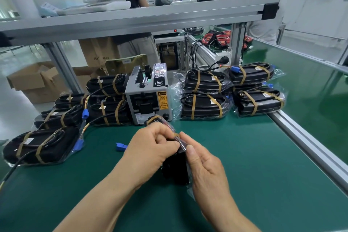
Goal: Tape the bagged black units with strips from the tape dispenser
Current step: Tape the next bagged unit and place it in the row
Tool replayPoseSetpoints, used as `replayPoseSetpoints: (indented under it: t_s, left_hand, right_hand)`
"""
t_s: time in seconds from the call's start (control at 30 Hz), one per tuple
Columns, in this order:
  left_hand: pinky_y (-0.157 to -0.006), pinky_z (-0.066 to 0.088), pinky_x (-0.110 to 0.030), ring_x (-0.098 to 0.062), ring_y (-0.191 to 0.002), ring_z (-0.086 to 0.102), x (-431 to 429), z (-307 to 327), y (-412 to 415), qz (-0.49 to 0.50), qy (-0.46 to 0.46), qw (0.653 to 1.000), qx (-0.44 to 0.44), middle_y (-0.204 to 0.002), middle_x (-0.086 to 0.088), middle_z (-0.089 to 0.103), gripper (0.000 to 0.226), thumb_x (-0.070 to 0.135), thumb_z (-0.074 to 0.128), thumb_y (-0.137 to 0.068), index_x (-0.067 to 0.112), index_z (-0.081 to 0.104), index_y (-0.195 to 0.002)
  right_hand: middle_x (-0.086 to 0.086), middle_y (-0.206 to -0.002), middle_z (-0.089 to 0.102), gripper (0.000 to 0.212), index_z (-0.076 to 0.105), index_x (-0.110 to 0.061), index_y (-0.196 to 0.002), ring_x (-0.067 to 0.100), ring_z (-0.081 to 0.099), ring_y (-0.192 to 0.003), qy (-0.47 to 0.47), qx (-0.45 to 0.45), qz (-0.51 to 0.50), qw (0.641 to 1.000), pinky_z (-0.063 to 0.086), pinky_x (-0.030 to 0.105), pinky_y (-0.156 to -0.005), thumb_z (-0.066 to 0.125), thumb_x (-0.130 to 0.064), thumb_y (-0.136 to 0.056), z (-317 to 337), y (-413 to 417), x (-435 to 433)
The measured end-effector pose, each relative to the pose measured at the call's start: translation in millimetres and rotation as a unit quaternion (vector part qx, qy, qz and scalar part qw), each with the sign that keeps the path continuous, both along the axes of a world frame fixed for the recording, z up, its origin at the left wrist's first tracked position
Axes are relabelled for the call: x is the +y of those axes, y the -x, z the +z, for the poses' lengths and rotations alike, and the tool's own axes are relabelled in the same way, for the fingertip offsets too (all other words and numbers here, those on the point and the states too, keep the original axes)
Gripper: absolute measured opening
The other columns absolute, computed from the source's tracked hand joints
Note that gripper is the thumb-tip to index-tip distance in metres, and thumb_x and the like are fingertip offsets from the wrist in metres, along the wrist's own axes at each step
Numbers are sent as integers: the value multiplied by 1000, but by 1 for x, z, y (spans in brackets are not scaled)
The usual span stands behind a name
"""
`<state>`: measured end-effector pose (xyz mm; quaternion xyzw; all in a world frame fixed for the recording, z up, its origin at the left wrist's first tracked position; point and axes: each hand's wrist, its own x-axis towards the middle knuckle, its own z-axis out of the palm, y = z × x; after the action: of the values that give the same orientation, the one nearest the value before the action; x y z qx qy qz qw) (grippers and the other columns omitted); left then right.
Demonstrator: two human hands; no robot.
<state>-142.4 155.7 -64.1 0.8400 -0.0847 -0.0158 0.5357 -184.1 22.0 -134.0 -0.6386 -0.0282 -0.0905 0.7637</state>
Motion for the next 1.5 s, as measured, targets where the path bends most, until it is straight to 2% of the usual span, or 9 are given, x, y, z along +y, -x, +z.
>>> replayPoseSetpoints:
  t_s: [0.13, 0.33, 0.63, 0.7, 0.8, 0.97, 1.1, 1.3, 1.5]
  left_hand:
    - [-59, 39, -29, -3, -47, 43, -5, -9, 0, 44, 7, 998, -38, -50, 15, 46, 16, 21, 71, -84, 30, 59, -88]
    - [-56, 39, -27, -4, -51, 43, 2, -9, 6, -28, -13, 999, -27, -57, 14, 42, 29, 49, 71, -69, 47, 54, -92]
    - [-47, 35, -15, -2, -47, 38, 9, -5, 6, -29, 17, 999, -23, -54, 16, 43, 34, 25, 84, -74, 17, 51, -81]
    - [-49, 35, -15, -2, -49, 38, 10, -4, 6, -32, 9, 999, -26, -54, 17, 43, 34, 27, 84, -73, 18, 51, -80]
    - [-52, 38, -15, -2, -53, 41, 15, -2, 6, -56, -2, 998, -14, -57, 18, 46, 34, 36, 85, -68, 27, 53, -76]
    - [-57, 42, -21, -10, -57, 49, 41, 3, -32, -14, 90, 995, 45, -61, 6, 56, 18, 37, 82, -71, 24, 69, -71]
    - [-49, 41, -18, -5, -47, 51, 45, -4, -102, 211, 257, 933, 139, -58, 6, 58, 17, 25, 64, -95, 16, 70, -82]
    - [-36, 34, -12, 0, -32, 46, 22, -13, -152, 227, 342, 870, 274, -39, 9, 53, 30, 29, 52, -101, 14, 58, -76]
    - [-36, 30, -14, -2, -25, 40, 12, -14, -167, 282, 420, 818, 272, -63, 7, 53, 20, 21, 52, -99, 17, 55, -80]
  right_hand:
    - [-16, -116, 73, 31, 64, -26, -128, 2, 66, -113, -11, 2, 10, 1000, 50, 12, -88, 47, -19, -104, 3, 1, 2]
    - [-13, -117, 73, 37, 65, -28, -127, 5, 65, -116, -30, 9, 9, 999, 49, 27, -101, 51, -35, -94, 8, 5, 1]
    - [-16, -116, 72, 39, 70, -23, -122, -9, 65, -102, 105, 31, 6, 994, 46, 9, -82, 74, -33, -84, 67, -43, -26]
    - [-12, -116, 67, 37, 67, -17, -122, 1, 63, -101, 167, 59, 47, 983, 44, 18, -86, 73, -26, -87, 77, -65, -16]
    - [3, -79, 58, 22, 61, -12, -84, 17, 53, -74, 250, 100, 113, 957, 46, 41, -71, 73, -31, -83, 71, -85, 3]
    - [13, -89, 73, 26, 69, -14, -94, 27, 68, -73, 176, 161, 145, 960, 61, 55, -72, 69, -36, -81, 53, -92, 8]
    - [17, -102, 75, 32, 72, -15, -100, 39, 72, -92, 152, 160, 129, 967, 58, 59, -82, 68, -36, -76, 48, -95, 9]
    - [17, -99, 76, 37, 73, -15, -96, 42, 71, -95, 132, 157, 119, 972, 58, 60, -82, 69, -39, -69, 44, -95, 9]
    - [13, -96, 77, 33, 74, -18, -95, 38, 72, -94, 136, 150, 116, 972, 58, 57, -86, 68, -39, -69, 44, -96, 8]
